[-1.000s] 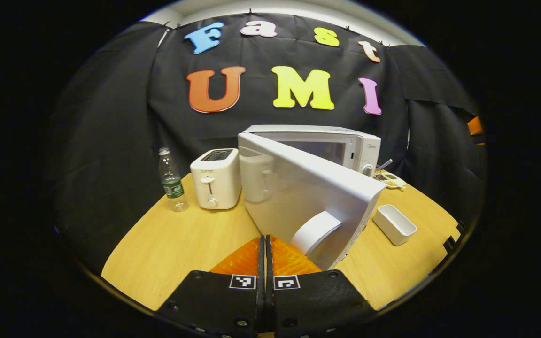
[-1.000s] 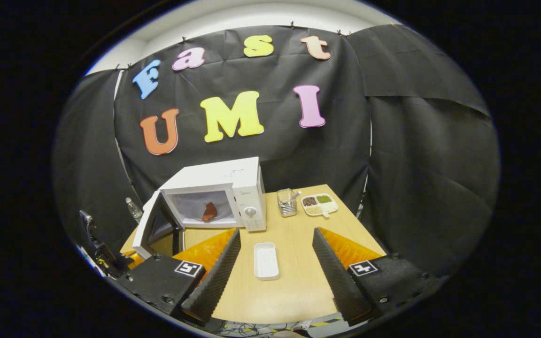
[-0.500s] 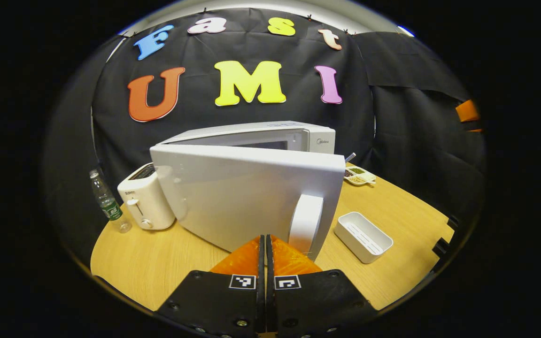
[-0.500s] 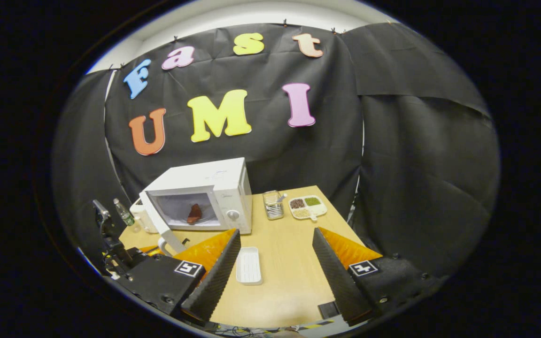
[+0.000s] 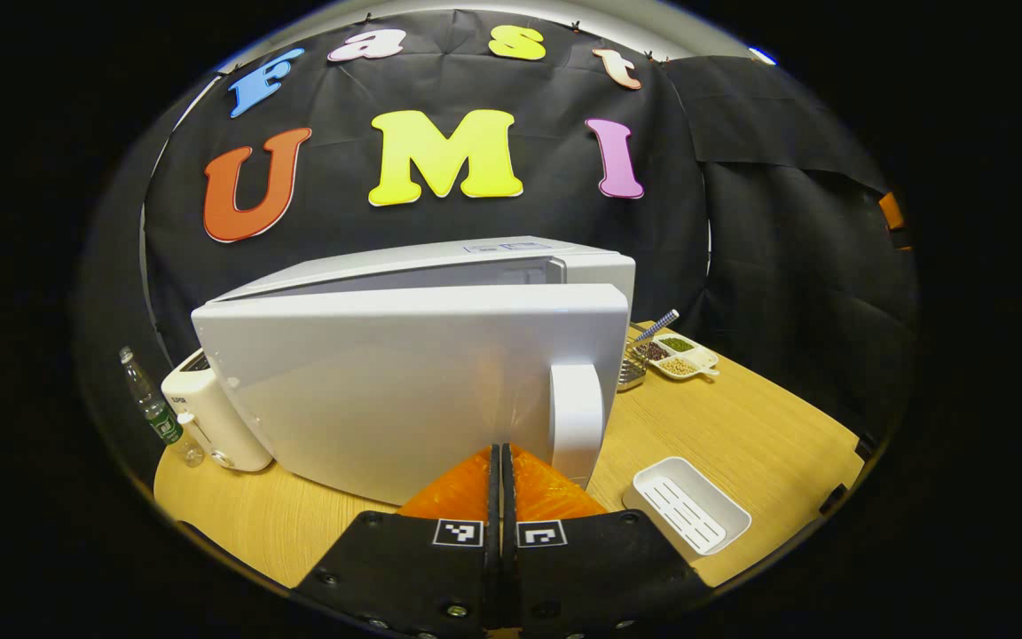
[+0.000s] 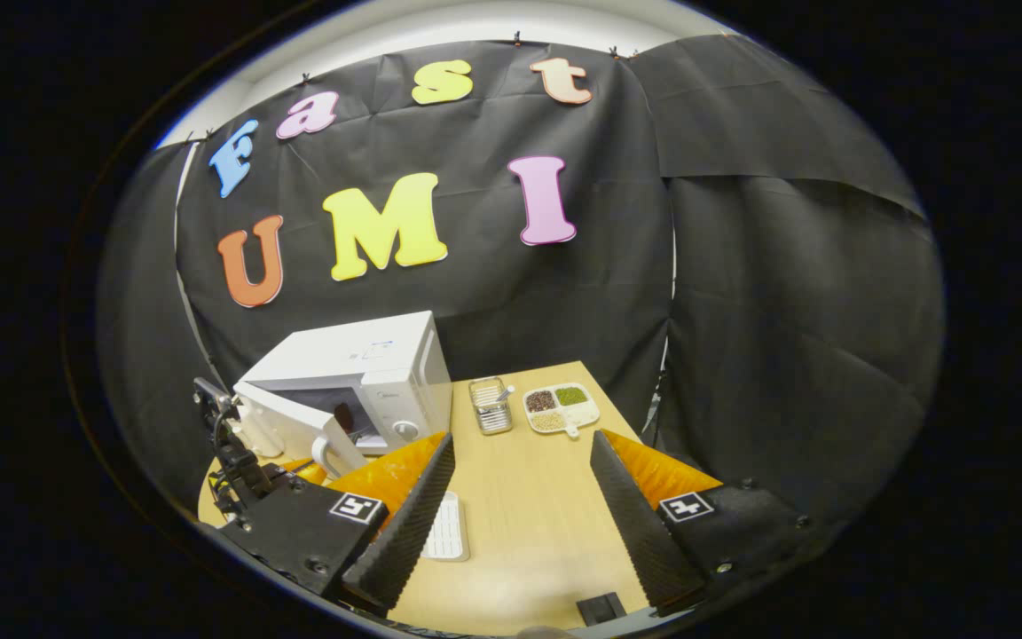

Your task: Open the microwave oven with the left hand, put the food in, and close the microwave oven.

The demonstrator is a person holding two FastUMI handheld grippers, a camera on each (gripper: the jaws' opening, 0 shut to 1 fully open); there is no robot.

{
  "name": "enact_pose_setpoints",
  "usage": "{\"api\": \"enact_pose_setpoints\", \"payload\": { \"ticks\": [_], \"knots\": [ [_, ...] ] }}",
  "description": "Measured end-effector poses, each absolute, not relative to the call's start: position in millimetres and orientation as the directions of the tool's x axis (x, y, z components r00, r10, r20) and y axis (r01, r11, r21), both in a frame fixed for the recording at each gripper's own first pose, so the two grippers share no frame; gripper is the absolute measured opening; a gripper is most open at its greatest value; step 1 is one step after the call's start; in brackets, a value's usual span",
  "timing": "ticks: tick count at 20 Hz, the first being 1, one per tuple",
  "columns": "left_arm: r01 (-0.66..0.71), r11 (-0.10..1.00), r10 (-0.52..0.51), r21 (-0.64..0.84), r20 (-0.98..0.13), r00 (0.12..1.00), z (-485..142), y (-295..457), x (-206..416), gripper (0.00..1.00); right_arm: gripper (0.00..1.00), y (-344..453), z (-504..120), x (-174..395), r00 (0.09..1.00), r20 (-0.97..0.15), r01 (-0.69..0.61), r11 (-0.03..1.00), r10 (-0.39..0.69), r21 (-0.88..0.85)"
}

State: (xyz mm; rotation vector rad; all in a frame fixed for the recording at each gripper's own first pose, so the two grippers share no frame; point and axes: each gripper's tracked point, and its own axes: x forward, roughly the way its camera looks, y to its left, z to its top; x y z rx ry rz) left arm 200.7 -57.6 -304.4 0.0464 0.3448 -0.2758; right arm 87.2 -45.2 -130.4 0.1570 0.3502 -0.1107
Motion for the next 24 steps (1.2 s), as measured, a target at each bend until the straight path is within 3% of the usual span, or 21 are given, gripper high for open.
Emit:
{"api": "enact_pose_setpoints", "payload": {
  "ticks": [5, 6, 22, 23, 24],
  "knots": [
    [0.259, 0.966, -0.245, 0.001, -0.322, 0.914, -300, -71, 235, 0.0, 0.92, -54, -139, 97, 0.924, -0.376, 0.131, 0.983, -0.073, 0.129],
    [0.255, 0.967, -0.24, 0.003, -0.322, 0.916, -300, -73, 242, 0.0, 0.99, -56, -140, 99, 0.921, -0.381, 0.133, 0.982, -0.074, 0.131],
    [0.206, 0.978, -0.189, 0.019, -0.33, 0.925, -302, -82, 275, 0.0, 0.99, -58, -146, 114, 0.922, -0.385, 0.117, 0.982, -0.05, 0.15],
    [0.21, 0.978, -0.193, 0.015, -0.331, 0.924, -300, -83, 275, 0.0, 0.92, -58, -145, 114, 0.922, -0.385, 0.115, 0.982, -0.049, 0.152],
    [0.21, 0.977, -0.194, 0.016, -0.328, 0.925, -300, -82, 278, 0.0, 0.91, -57, -145, 114, 0.921, -0.387, 0.112, 0.982, -0.046, 0.15]
  ]
}}
